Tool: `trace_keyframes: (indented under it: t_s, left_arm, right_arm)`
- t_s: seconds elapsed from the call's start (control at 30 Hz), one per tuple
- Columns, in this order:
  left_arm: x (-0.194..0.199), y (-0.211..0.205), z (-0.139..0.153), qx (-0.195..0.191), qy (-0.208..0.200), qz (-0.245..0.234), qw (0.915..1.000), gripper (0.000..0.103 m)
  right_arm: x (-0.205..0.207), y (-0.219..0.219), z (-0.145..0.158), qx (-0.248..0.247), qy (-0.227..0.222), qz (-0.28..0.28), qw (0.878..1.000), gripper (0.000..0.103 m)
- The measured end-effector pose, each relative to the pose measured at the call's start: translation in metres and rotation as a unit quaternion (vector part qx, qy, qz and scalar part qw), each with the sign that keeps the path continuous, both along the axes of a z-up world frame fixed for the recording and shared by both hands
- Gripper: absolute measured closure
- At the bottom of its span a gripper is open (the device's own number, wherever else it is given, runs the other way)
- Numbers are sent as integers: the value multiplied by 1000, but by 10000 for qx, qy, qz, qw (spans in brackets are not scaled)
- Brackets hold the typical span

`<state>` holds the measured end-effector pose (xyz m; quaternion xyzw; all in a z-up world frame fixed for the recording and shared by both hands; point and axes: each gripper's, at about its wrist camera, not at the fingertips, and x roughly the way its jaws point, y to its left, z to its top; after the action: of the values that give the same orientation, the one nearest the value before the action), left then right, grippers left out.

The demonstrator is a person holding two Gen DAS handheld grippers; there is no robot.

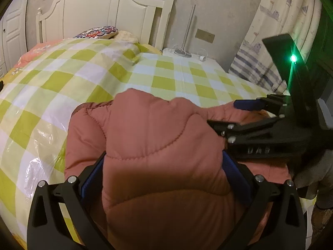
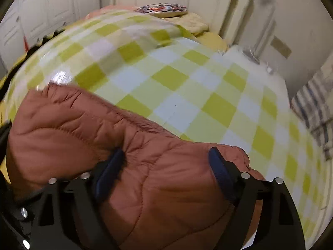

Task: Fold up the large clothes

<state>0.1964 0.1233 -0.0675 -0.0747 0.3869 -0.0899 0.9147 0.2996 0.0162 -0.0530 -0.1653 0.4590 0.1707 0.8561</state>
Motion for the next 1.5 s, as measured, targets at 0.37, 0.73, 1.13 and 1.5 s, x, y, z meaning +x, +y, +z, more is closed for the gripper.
trace_keyframes:
  t_s: [0.37,0.73,1.13,1.5]
  left_arm:
    - [-46,71,15,-1261,-179,-57,9918,2]
    - [-45,88,-45,-2896,882,-684,9506,2]
    - [2,20,-18,-2956,610,-1282,9447,46]
    - [124,-90,-23,-2755,768,-951,9535,39]
  right_arm:
    - [-108,-116,33,2459,-338,-707,9661,7]
    - [-159,-138,-46,4204,1447,-378,8949,4]
    - [-176,-163,-15,4108,-89,-517,9102,30]
    - [-84,-239,8,3305,-513,-1432,9315,30]
